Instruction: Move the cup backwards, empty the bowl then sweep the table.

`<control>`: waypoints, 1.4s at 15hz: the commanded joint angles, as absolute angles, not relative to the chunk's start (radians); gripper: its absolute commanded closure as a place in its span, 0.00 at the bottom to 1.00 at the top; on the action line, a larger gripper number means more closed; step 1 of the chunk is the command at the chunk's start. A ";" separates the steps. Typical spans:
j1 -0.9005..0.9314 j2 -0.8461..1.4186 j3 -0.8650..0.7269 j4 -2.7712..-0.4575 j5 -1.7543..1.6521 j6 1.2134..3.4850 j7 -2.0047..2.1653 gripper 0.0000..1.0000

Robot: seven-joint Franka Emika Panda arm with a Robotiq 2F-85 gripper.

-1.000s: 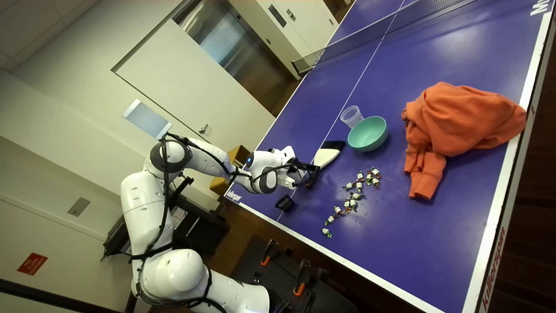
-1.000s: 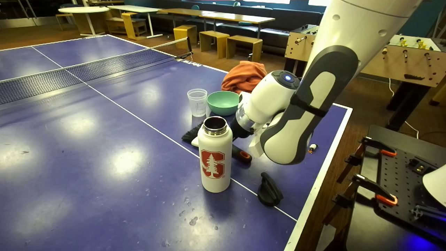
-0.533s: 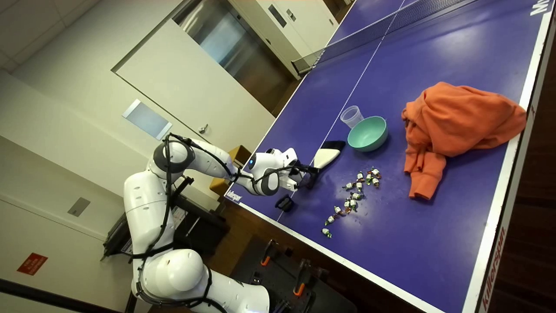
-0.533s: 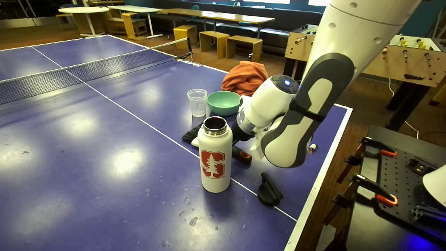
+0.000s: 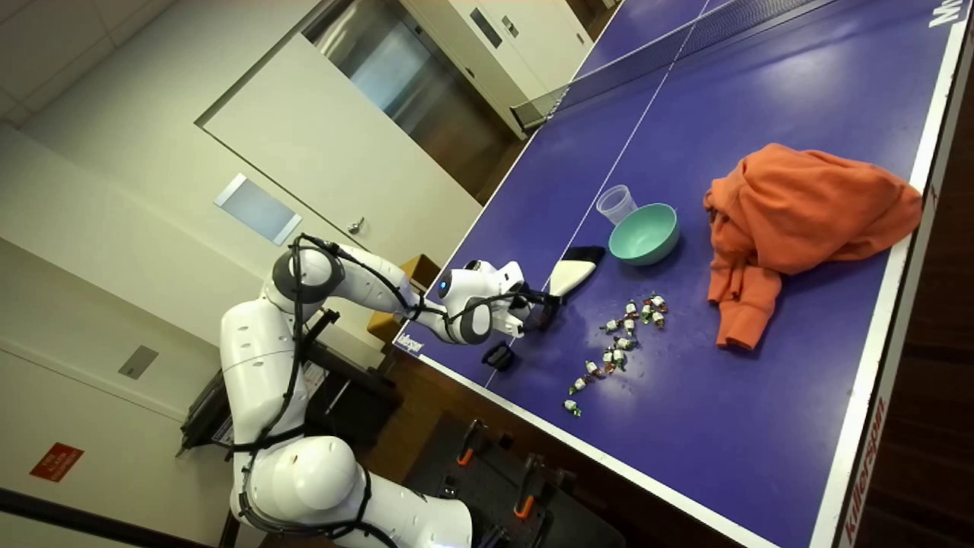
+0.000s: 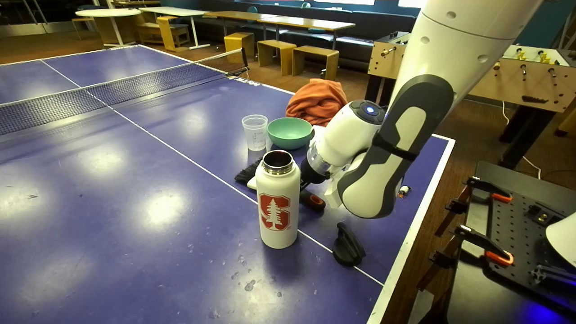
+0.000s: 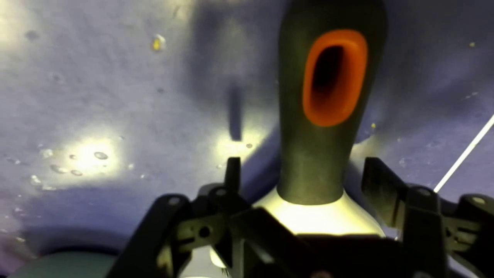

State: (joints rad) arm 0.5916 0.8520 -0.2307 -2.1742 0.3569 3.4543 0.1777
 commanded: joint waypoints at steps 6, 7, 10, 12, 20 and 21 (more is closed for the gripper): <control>0.595 0.863 -0.239 -2.152 0.368 3.454 0.154 0.81; 0.594 0.864 -0.237 -2.152 0.367 3.454 0.154 0.81; 0.568 0.824 -0.208 -2.190 0.353 3.454 0.154 0.82; 0.553 0.772 -0.193 -2.253 0.343 3.454 0.147 0.82; 0.602 0.586 -0.268 -2.422 0.297 3.387 0.008 0.82; 0.607 0.570 -0.283 -2.432 0.281 3.376 -0.019 0.82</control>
